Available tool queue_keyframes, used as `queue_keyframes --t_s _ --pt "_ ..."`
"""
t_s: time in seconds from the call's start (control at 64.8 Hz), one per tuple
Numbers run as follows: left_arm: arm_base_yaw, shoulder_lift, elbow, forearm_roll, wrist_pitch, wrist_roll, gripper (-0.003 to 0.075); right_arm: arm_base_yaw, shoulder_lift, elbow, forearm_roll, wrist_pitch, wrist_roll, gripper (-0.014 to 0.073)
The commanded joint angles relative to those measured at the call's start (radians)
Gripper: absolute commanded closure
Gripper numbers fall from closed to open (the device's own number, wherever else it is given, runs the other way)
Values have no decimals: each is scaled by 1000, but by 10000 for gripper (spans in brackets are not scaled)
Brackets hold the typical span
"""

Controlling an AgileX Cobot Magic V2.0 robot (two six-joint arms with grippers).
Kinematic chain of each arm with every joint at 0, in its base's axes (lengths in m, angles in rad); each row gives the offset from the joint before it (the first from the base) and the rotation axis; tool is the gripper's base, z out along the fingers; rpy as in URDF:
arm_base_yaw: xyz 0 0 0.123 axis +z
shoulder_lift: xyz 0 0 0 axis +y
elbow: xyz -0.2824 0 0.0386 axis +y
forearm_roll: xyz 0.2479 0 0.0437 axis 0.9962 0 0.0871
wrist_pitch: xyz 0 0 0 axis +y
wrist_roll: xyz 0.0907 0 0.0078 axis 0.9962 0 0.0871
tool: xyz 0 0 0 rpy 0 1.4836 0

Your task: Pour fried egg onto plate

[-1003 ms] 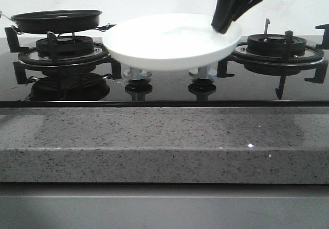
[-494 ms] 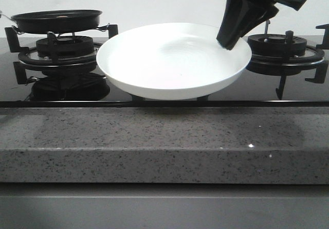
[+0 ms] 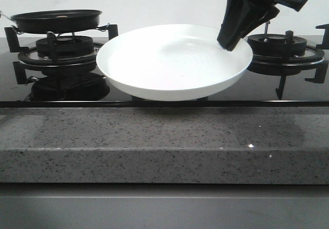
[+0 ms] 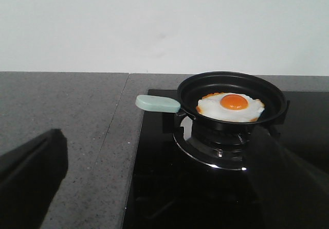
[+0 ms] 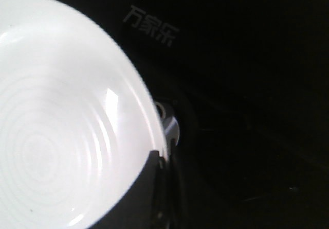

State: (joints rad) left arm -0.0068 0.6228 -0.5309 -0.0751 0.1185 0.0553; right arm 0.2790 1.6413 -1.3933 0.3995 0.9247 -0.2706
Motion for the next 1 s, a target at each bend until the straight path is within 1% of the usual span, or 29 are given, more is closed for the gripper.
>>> queue_keyframes --t_s 0.0,0.077,0.154,0.278,0.355,0.448,0.556,0.617,0.756,0.911,0.957,0.988 --pt "16 33 -55 -57 -42 -21 29 -1 -48 -24 31 -25 -8 653" --pt "45 82 -90 -184 -9 -23 29 -1 -48 -24 31 -25 -8 653" --pt "86 161 -150 -310 60 -23 29 -1 -48 -24 31 -25 -8 653" --pt "163 310 -270 -439 191 -23 29 -1 -48 -24 31 -25 -8 653" --pt "201 408 -354 -488 263 -8 29 -1 -48 -24 31 -25 -8 653" --pt "223 520 -451 -590 325 78 29 -1 -48 -24 31 -25 -8 653" --pt "234 620 -533 -753 389 186 29 -1 -48 -24 31 -25 -8 653" --pt "238 682 -570 -824 434 217 29 -1 -48 -24 31 -25 -8 653" --pt "243 793 -640 -877 447 221 29 -1 -48 -24 31 -25 -8 653" --pt "266 903 -708 -927 512 226 29 -1 -48 -24 31 -25 -8 653" --pt "275 931 -719 -950 525 238 29 -1 -48 -24 31 -25 -8 653" --pt "278 943 -726 -986 534 271 29 -1 -48 -24 31 -25 -8 653"
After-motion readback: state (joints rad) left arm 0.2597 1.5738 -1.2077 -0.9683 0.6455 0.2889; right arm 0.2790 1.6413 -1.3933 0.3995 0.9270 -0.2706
